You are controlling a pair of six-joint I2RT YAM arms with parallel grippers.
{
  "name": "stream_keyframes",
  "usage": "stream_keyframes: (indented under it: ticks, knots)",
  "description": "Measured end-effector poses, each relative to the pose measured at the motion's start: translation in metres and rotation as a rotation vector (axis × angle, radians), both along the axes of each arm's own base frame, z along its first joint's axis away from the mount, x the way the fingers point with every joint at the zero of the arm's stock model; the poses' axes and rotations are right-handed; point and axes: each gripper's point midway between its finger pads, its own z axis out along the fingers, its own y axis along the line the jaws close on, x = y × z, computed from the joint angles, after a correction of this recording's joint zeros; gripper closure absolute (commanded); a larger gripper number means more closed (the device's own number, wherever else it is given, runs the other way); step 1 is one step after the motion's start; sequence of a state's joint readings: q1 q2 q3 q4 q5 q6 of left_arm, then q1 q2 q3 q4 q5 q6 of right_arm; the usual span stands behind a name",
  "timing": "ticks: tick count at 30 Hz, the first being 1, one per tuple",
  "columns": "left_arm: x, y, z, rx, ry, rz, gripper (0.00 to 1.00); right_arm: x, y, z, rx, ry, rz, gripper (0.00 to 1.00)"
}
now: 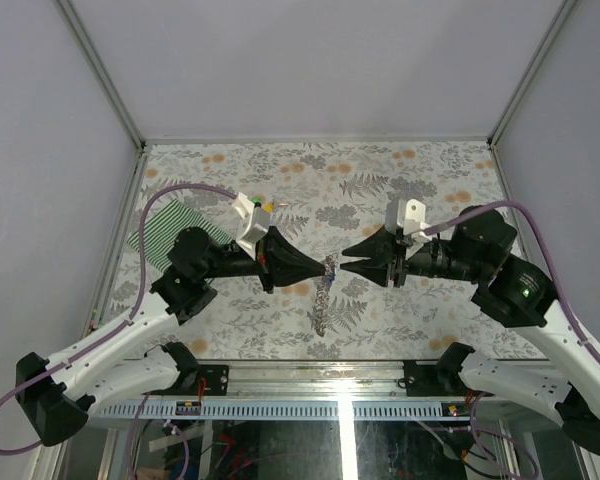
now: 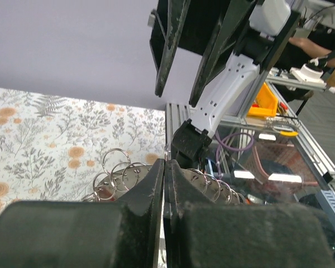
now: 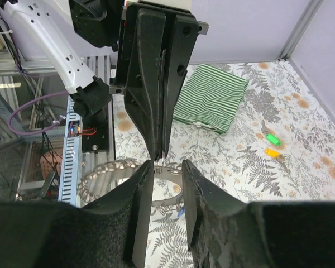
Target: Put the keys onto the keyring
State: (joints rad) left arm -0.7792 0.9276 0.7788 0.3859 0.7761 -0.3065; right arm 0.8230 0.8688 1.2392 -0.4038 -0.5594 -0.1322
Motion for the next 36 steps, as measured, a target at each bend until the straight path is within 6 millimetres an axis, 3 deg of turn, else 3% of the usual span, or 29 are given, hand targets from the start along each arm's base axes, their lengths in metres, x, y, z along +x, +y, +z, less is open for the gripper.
stream_keyframes:
  ticks: [14,22,36]
  knots:
    - [-0.009,0.010,0.042,-0.181,-0.038,0.005,1.00,-0.011,0.005,-0.001,0.120,0.004,0.048,0.66]
    - [-0.009,0.011,0.046,-0.195,-0.038,0.004,1.00,-0.014,0.011,0.007,0.167,-0.001,0.087,0.68]
    - [-0.008,0.010,0.045,-0.194,-0.035,0.004,1.00,-0.011,0.021,0.001,0.173,0.040,0.111,0.72]
